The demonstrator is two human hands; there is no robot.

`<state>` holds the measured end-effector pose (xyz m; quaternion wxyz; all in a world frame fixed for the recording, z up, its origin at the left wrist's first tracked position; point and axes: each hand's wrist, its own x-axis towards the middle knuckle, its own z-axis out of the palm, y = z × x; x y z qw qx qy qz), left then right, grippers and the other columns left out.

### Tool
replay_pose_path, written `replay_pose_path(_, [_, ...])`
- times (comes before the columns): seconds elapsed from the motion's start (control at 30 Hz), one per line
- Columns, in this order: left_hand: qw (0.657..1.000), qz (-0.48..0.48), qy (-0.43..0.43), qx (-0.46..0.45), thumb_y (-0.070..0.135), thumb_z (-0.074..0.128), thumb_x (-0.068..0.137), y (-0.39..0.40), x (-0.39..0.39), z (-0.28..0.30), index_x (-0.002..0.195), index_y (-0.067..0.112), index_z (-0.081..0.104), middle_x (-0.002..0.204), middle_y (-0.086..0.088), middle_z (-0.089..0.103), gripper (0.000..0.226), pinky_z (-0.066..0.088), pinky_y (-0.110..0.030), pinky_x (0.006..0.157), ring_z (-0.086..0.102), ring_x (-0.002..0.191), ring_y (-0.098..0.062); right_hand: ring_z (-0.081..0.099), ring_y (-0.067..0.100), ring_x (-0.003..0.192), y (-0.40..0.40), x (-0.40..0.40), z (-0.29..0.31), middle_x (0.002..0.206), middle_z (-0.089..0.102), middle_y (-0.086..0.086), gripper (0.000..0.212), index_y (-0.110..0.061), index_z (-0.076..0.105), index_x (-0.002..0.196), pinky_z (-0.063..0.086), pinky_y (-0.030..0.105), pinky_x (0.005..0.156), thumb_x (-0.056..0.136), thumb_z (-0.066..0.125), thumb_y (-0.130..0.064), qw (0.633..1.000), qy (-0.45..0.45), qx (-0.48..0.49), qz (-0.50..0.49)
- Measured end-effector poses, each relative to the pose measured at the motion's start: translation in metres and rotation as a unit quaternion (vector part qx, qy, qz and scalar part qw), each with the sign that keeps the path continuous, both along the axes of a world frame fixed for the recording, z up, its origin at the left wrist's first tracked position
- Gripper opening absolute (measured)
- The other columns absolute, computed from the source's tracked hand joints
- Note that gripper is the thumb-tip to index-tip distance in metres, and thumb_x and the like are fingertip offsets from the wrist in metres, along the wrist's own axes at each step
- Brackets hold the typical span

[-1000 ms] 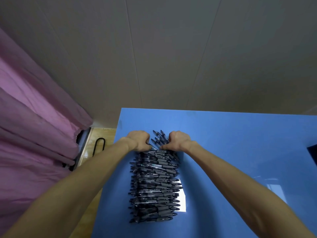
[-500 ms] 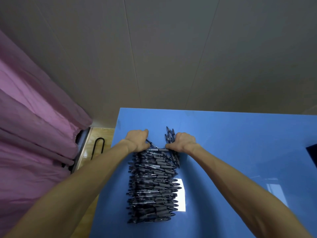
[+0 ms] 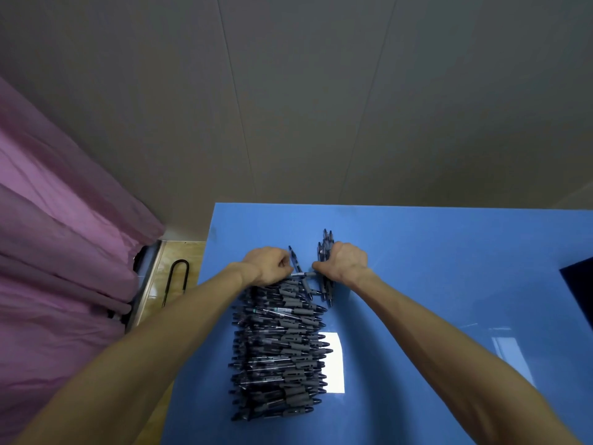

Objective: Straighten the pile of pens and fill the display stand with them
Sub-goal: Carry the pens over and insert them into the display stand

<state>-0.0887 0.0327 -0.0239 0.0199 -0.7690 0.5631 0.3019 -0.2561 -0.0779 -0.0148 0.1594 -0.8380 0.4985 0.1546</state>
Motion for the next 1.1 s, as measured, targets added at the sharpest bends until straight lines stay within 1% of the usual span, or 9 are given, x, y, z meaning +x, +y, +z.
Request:
replay_pose_path(0.1, [1.0,-0.014,-0.014,0.021,0.044,0.054,0.101,-0.002,-0.001,0.001,0.13,0.028,0.055,0.109,0.0,0.065,0.034,0.042,-0.034,0.08,0.06,0.101,-0.025,0.058,0.02,0.076,0.0,-0.001,-0.002,0.069,0.05,-0.005,0.039,-0.018,0.054,0.087,0.044,0.028,0.066,0.086,0.064,-0.056,1.0,-0.008,-0.008,-0.002])
replay_pose_path(0.23, [0.999,-0.03,0.003,0.038,0.031,0.062,0.092,-0.007,-0.004,0.006,0.117,0.031,0.066,0.111,0.006,0.064,0.025,0.048,-0.033,0.087,0.06,0.102,-0.019,0.055,0.022,0.078,-0.006,-0.003,-0.004,0.079,0.054,-0.003,0.044,-0.015,0.057,0.103,0.041,0.029,0.067,0.084,0.068,-0.054,1.0,-0.014,-0.025,-0.001])
replay_pose_path(0.37, [0.994,-0.021,0.096,0.043,0.006,0.057,0.083,-0.007,-0.012,0.007,0.119,0.031,0.072,0.115,0.009,0.069,0.045,0.053,-0.034,0.099,0.065,0.109,-0.013,0.055,0.022,0.077,-0.011,-0.004,-0.005,0.076,0.05,-0.003,0.048,-0.014,0.054,0.106,0.042,0.029,0.067,0.084,0.069,-0.054,0.999,-0.018,-0.031,-0.009])
replay_pose_path(0.5, [0.993,-0.028,0.104,0.043,-0.001,0.051,0.083,-0.005,-0.017,0.007,0.113,0.029,0.076,0.112,0.01,0.074,0.049,0.054,-0.035,0.099,0.067,0.106,-0.012,0.058,0.024,0.083,-0.01,0.0,-0.007,0.089,0.054,0.0,0.057,-0.011,0.051,0.115,0.042,0.03,0.068,0.084,0.068,-0.056,0.999,-0.016,-0.04,-0.003])
replay_pose_path(0.67, [0.997,0.009,0.067,0.034,0.036,0.052,0.099,-0.015,-0.027,0.005,0.111,0.025,0.069,0.106,0.004,0.07,0.023,0.051,-0.036,0.087,0.064,0.102,-0.02,0.066,0.024,0.095,-0.012,0.002,-0.009,0.103,0.066,0.003,0.058,-0.009,0.049,0.121,0.043,0.031,0.068,0.089,0.062,-0.056,0.998,0.006,-0.05,0.027])
replay_pose_path(0.77, [0.999,0.007,0.011,0.037,0.057,0.061,0.091,-0.023,-0.039,0.0,0.095,0.02,0.065,0.088,0.003,0.066,0.037,0.046,-0.033,0.072,0.063,0.089,-0.022,0.065,0.022,0.091,-0.02,-0.003,-0.007,0.099,0.065,0.001,0.055,-0.012,0.054,0.117,0.044,0.03,0.069,0.089,0.06,-0.059,0.999,0.02,-0.025,0.007])
replay_pose_path(0.9, [0.995,0.012,0.089,0.049,0.036,0.067,0.091,-0.023,-0.043,-0.003,0.104,0.025,0.072,0.102,0.007,0.072,0.018,0.054,-0.033,0.088,0.066,0.097,-0.017,0.062,0.018,0.078,-0.029,-0.02,-0.011,0.077,0.059,-0.005,0.051,-0.017,0.06,0.097,0.047,0.028,0.066,0.086,0.06,-0.067,0.999,0.025,0.007,-0.036])
replay_pose_path(1.0, [0.987,0.033,0.144,0.066,0.021,0.062,0.09,-0.02,-0.039,0.0,0.121,0.028,0.068,0.103,0.008,0.069,0.032,0.054,-0.034,0.094,0.065,0.099,-0.015,0.061,0.016,0.072,-0.029,-0.026,-0.011,0.075,0.06,-0.005,0.05,-0.017,0.06,0.095,0.046,0.027,0.062,0.085,0.061,-0.067,0.998,0.028,-0.006,-0.048])
replay_pose_path(1.1, [0.986,0.044,0.145,0.067,0.014,0.059,0.09,-0.022,-0.041,-0.002,0.118,0.029,0.067,0.103,0.006,0.066,0.033,0.054,-0.034,0.093,0.065,0.101,-0.017,0.06,0.015,0.07,-0.028,-0.03,-0.009,0.075,0.058,-0.005,0.049,-0.016,0.06,0.099,0.044,0.026,0.06,0.085,0.06,-0.063,0.998,0.05,-0.015,-0.042])
